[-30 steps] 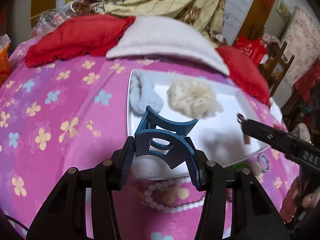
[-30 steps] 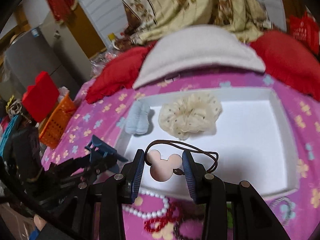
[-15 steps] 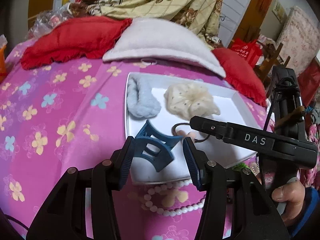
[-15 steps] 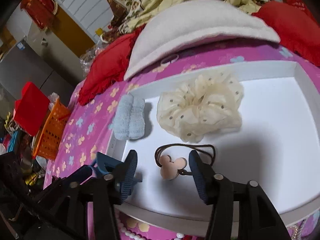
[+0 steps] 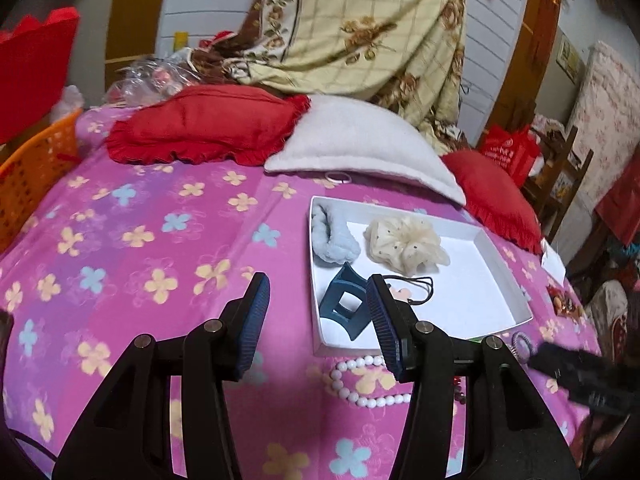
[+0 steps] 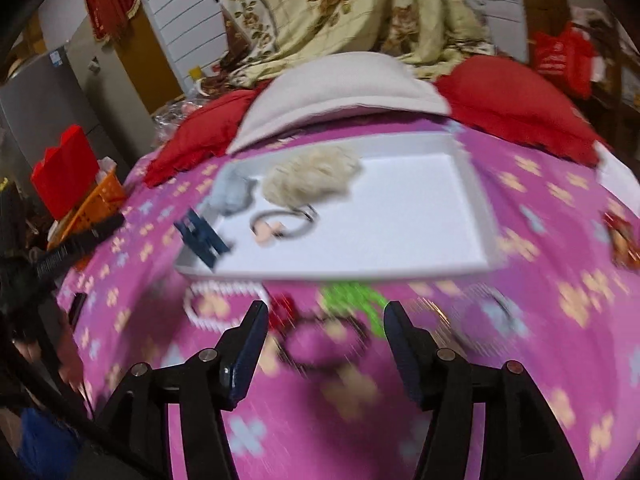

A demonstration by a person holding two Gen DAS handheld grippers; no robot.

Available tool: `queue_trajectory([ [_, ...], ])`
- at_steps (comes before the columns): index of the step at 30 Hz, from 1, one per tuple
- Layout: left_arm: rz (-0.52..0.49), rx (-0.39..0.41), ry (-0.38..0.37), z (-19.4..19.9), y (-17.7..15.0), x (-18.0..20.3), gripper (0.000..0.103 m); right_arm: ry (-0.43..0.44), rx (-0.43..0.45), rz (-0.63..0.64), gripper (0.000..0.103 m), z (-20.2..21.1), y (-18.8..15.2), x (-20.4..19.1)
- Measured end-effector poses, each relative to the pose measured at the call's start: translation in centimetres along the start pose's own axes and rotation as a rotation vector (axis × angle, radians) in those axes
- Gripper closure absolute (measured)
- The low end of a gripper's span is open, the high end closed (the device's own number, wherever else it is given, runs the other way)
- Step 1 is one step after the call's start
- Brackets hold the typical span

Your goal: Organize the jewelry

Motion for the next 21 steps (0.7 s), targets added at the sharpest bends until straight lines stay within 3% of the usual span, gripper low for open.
queue_trajectory([
  [7,0.052,0.008,0.009,2.1,-2.4,0.9,0.053,-0.021,0.038,-0.084,0.045,3.6,-3.4,4.3],
  [15,0.068,-0.052,0.089,2.5,-6.1,1.0,0.053,-0.014,0.065,-0.129,0.044,5.3,-5.2,5.9],
  [21,0.071,-0.083,0.102,2.3,-7.5,1.2,0.053,-0.009,0.057,-0.135,0.044,5.5,-6.3,6.2],
])
Point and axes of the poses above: each gripper's, at about its wrist camera, not at the fingertips, and z roughly against the way its jaws point, x to its right, y to its top, the point moved 2 cm from there along -z, roughly the way its jaws point, and after that the axes turned 10 degrees about -z, right-handed, at the moved point
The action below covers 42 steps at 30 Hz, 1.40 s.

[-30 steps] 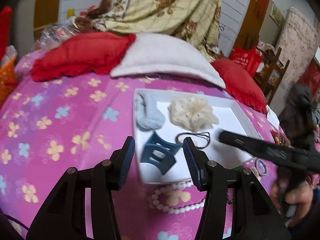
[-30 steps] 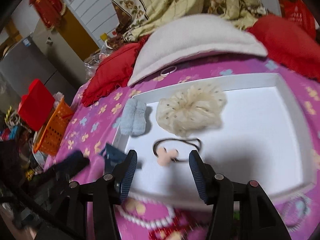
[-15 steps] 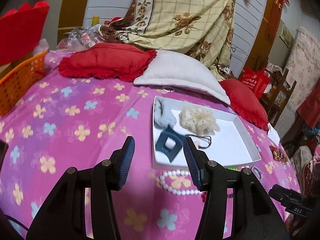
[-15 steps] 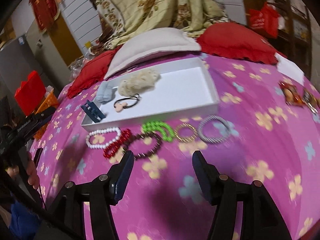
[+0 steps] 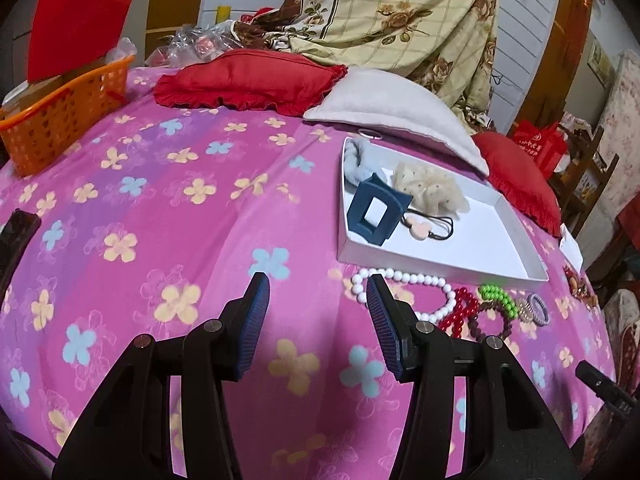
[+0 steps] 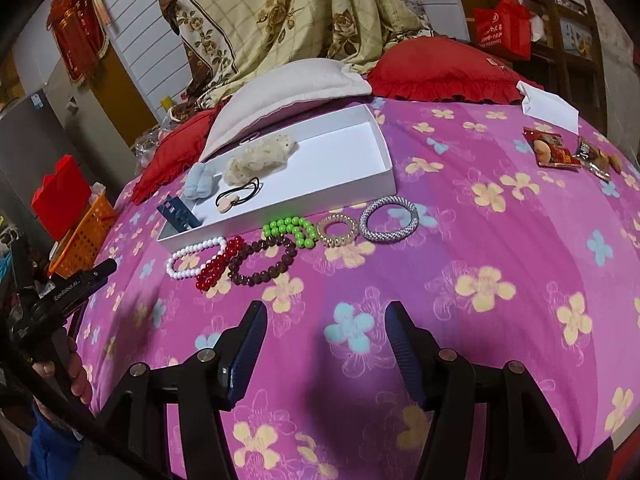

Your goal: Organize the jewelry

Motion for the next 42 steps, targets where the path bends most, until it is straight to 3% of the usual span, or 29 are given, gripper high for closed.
queue_trajectory([
  [9,-0.046,-0.016,0.0,-0.3,-0.5,0.8,0.053,-0.008,-0.012,0.003,0.044,-0.2,-1.1,0.3],
  [17,-0.019,-0.035,0.037,-0.8,-0.6,-0.7,0.053,0.003,-0.023,0.0,0.044,-1.1,-0.3,0.3],
  [23,-0.009,-0.079,-0.024,-2.6,-0.3,-1.0,0.053,0.003,-0.037,0.004,0.044,-2.2,-0.1,0.0],
  [35,-0.217,-0.162,-0.058,-8.0,0.6,4.5,0.053,-0.005,-0.041,0.023,0.044,-3.4,0.0,-0.4],
  [37,-0.235,-0.174,-0.055,-8.6,0.5,5.1,0.058,-0.004,-0.043,0.033,0.044,-3.6,0.0,-0.7],
  [39,-0.258,-0.197,-0.048,-9.3,0.3,5.5,0.083,-0.007,-0.047,0.043,0.044,-3.9,0.0,-1.0],
  [42,-0.274,-0.197,-0.024,-9.1,0.4,5.5,0.093,-0.01,-0.055,0.056,0.044,-4.4,0.0,-1.4],
])
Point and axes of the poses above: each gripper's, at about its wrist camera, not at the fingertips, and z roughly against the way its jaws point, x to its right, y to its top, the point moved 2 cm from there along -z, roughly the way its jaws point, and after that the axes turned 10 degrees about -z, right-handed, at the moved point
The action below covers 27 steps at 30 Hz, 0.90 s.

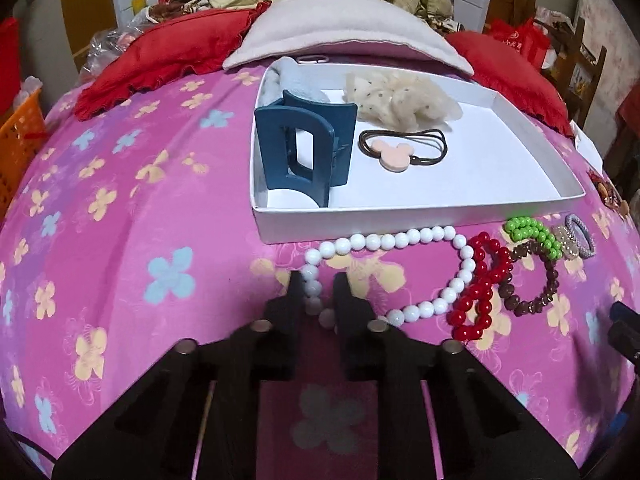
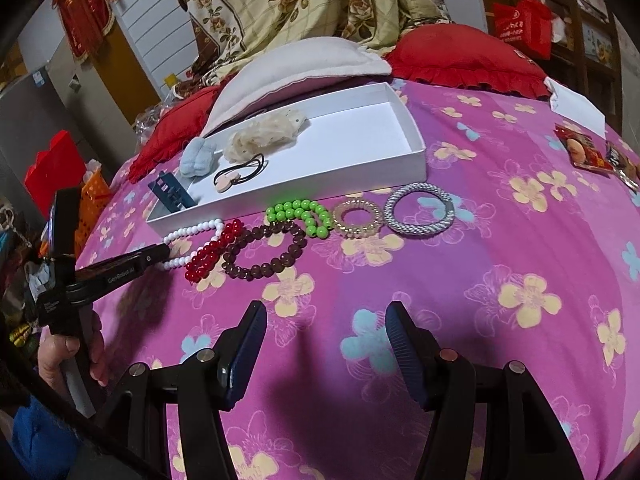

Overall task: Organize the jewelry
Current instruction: 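Grasp the white pearl bracelet with left tool while right tool grasps red bead bracelet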

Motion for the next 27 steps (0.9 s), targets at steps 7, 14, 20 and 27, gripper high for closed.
queue_trajectory([
  [7,0.081,-0.04,0.026,0.9,-1.6,-2.5,0.095,0.054,-0.045,0.054,0.044,-1.8,1.0,-2.8],
  [14,0.14,-0.049,0.026,1.2,-2.3,-4.3,0.095,0.096,-0.079,0.163,0.044,-4.4,1.4,-7.4],
  [20,0.121,-0.041,0.042,1.0,-2.2,-4.0,0.095,0.163,-0.139,0.233,0.057,-6.7,1.1,-10.9],
  [27,0.155,-0.042,-0.023,1.0,-2.1,-4.8,0.09,0.113,-0.175,0.22,0.057,-9.9,1.0,-12.4],
])
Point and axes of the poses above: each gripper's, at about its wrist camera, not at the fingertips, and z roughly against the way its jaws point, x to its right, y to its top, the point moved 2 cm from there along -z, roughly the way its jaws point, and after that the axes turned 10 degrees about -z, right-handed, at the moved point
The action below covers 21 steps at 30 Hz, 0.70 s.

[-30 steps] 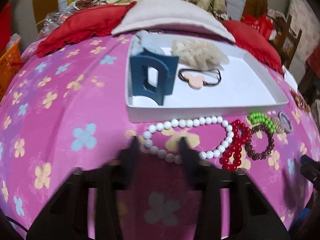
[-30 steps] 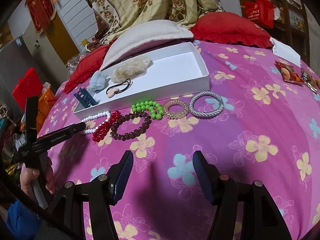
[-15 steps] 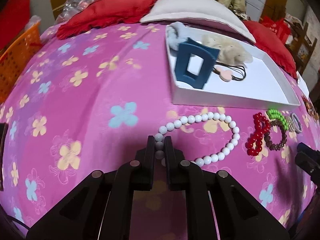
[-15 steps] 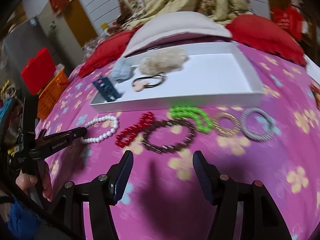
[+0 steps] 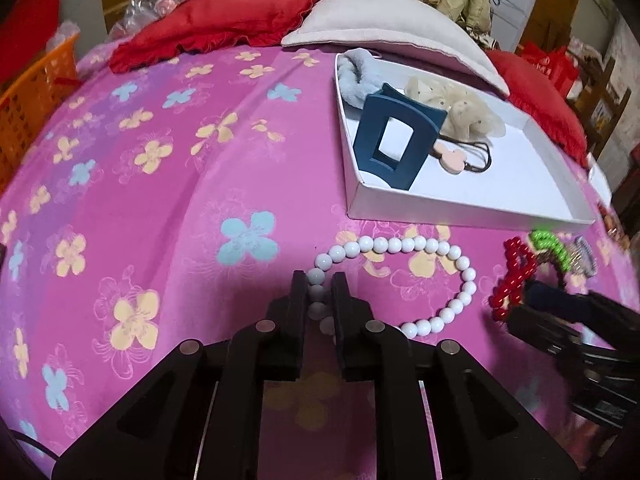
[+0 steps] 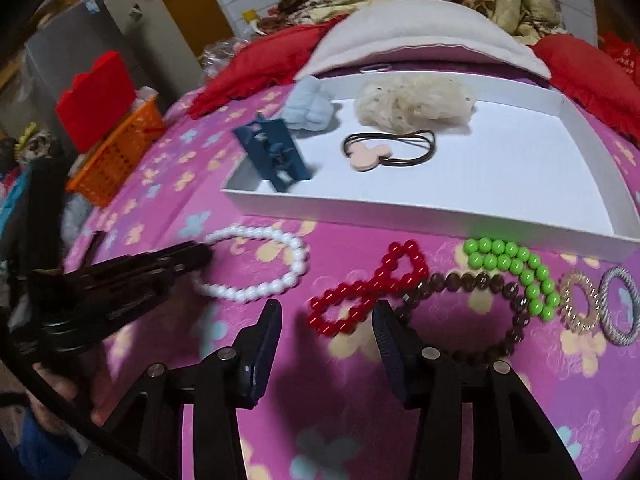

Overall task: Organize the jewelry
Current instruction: 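Grasp the white pearl bracelet with left tool while right tool grasps red bead bracelet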

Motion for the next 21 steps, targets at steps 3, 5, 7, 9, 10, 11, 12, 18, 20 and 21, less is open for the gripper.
queue_trajectory([
  [3,0.051,-0.002,-0.053,-0.1,0.2,-0.9,0.09,-0.014,-0.004,-0.013,0.057,-0.8,0.8,0.0],
  [5,0.068,0.0,-0.069,-0.1,0.2,-1.1,0.09,-0.046,-0.001,-0.013,0.057,-1.3,1.3,-0.2],
  [7,0.066,0.003,-0.071,-0.1,0.2,-0.9,0.09,-0.098,0.0,0.006,0.057,-1.7,1.7,-0.7],
  [9,0.042,-0.002,-0.072,0.0,0.2,-0.3,0.091,-0.159,-0.002,0.04,0.063,-2.2,2.0,-1.3],
  [10,0.03,-0.005,-0.073,0.0,0.2,0.0,0.092,-0.19,0.0,0.053,0.071,-2.4,2.1,-1.5],
  [11,0.024,-0.009,-0.076,0.0,0.2,0.1,0.095,-0.207,0.003,0.057,0.075,-2.5,2.3,-1.5],
  [12,0.018,-0.011,-0.079,0.0,0.2,0.2,0.095,-0.21,0.003,0.054,0.084,-2.5,2.4,-1.4],
  [18,0.038,0.052,-0.154,1.7,0.4,0.1,0.095,-0.098,0.009,-0.031,0.095,-1.0,2.8,0.2],
  [20,0.041,0.09,-0.185,2.7,0.6,0.1,0.095,-0.074,0.024,-0.034,0.095,-0.2,2.7,0.2],
  [21,0.04,0.105,-0.196,3.2,0.6,0.2,0.095,-0.066,0.032,-0.032,0.095,0.4,2.6,0.2],
])
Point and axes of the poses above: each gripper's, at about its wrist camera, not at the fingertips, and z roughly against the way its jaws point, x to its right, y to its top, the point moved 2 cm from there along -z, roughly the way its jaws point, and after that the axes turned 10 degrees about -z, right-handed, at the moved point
